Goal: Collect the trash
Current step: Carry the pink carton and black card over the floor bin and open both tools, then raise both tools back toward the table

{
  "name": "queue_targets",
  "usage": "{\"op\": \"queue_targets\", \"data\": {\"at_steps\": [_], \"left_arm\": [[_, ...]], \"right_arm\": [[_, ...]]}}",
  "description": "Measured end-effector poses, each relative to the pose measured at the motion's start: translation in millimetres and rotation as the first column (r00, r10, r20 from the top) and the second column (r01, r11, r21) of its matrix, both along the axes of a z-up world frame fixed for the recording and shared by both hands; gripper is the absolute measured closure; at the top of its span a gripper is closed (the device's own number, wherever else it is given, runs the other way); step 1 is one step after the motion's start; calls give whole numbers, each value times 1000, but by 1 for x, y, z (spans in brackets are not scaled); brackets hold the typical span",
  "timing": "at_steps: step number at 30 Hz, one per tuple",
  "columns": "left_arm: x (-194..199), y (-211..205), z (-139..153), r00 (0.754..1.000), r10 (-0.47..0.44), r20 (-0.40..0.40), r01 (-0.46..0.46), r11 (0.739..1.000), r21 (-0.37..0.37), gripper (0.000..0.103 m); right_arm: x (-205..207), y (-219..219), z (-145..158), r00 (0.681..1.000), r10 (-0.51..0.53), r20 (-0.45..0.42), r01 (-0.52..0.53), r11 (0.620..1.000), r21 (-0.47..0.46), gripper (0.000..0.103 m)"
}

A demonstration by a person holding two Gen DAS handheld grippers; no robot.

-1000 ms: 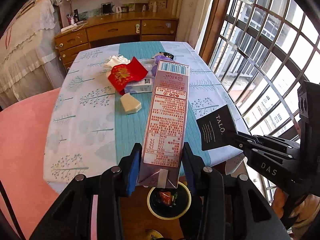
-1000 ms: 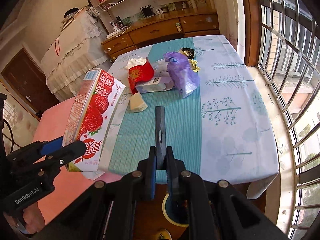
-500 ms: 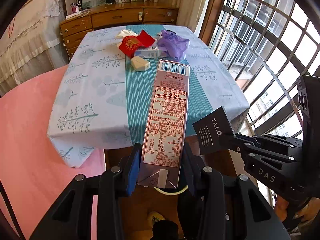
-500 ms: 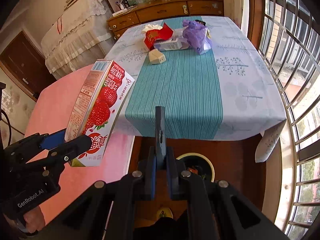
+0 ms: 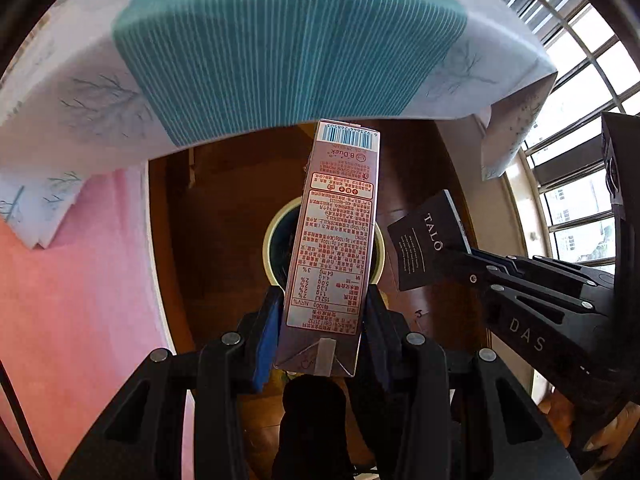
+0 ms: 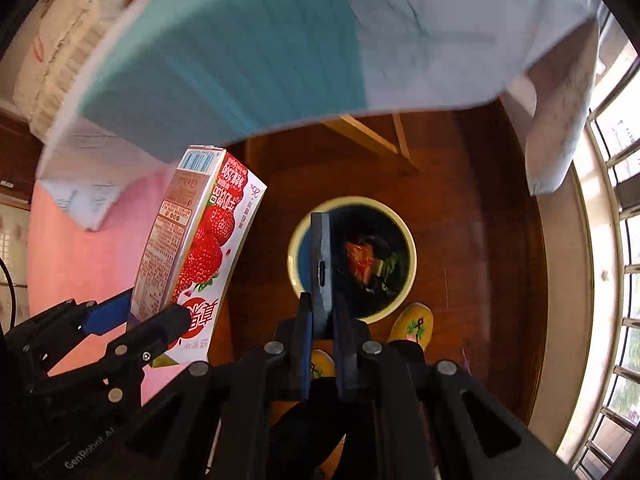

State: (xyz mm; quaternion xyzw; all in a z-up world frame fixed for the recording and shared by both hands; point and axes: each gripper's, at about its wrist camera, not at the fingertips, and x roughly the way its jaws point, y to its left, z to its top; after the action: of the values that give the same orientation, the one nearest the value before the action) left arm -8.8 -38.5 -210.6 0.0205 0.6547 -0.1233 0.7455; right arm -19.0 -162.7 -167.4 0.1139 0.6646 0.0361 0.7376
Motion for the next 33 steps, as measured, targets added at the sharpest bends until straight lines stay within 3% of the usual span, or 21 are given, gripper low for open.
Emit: {"op": "queue_targets", "data": {"at_steps": [6, 11, 13, 14, 16, 18, 19, 29, 33], "left_arm": [[21, -18, -88, 999, 18, -33, -18, 1000, 23, 64], [39, -24, -143, 999, 27, -46, -24, 999, 48, 63], [44, -21, -159, 997, 44, -63, -43, 999, 31, 48], [47, -19, -161, 997, 50, -61, -48, 998, 37, 32], [49, -17, -168, 997, 71, -39, -68, 995, 72, 24], [48, -14, -171, 995, 91, -32, -88, 992, 89, 22], [48, -13, -169, 995, 100, -27, -97, 991, 95, 22], [52, 9, -133, 987, 158, 10, -158, 979, 128, 21], [49, 15, -100, 983, 181, 19, -182, 975, 127, 21]], "right_arm": [[10, -20, -89, 998, -25, -61, 25, 1000, -13, 94], [17, -25, -147, 996, -29, -80, 31, 999, 24, 93], [22, -25, -161, 997, -31, -77, 34, 999, 29, 91], [24, -25, -165, 997, -28, -73, 30, 999, 18, 86], [25, -26, -169, 997, -32, -63, 33, 999, 10, 72], [29, -27, -169, 998, -33, -59, 34, 999, 20, 59], [29, -26, -168, 998, -26, -57, 27, 1000, 15, 58], [31, -22, -135, 998, -13, -63, 14, 1000, 13, 57], [29, -17, -106, 998, -6, -58, 7, 1000, 6, 57]]}}
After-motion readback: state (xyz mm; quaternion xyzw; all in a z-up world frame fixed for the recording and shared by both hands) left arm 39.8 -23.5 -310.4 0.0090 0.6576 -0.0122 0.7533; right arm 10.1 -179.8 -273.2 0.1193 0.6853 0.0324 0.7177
